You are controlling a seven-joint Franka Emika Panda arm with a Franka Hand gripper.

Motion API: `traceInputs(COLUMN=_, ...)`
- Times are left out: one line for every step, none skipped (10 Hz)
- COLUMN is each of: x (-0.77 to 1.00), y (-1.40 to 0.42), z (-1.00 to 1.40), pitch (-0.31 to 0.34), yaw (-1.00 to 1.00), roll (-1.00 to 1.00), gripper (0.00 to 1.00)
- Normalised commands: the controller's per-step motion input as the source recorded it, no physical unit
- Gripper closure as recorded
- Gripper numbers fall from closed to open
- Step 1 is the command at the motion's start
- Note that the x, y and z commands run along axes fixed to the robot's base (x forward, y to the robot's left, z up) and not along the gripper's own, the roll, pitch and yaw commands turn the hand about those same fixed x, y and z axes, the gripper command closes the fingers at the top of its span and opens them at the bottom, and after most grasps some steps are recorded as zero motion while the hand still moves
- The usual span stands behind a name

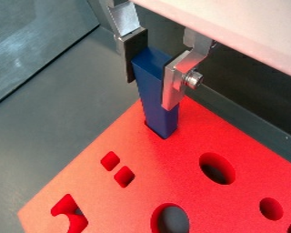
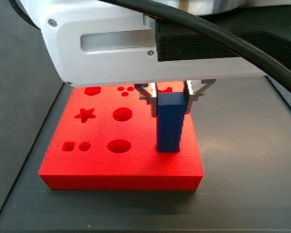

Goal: Insert the rectangle object.

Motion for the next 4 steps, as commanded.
traceInputs(x=-0.12, y=-0.14, z=-0.08, pitch=-0.039, yaw=0.05, roll=0.03, gripper=1.0)
traceInputs(x=-0.15, y=-0.19, z=-0.12, pitch=-0.056, yaw=0.07, roll=0.06, gripper=1.0)
traceInputs(x=0.0, y=-0.08, z=0.0, pitch=-0.006, yaw=0.0, roll=0.0, gripper=1.0)
traceInputs(x=0.0, y=0.0, z=0.0, pitch=0.0, yaw=0.0, roll=0.0, gripper=1.0)
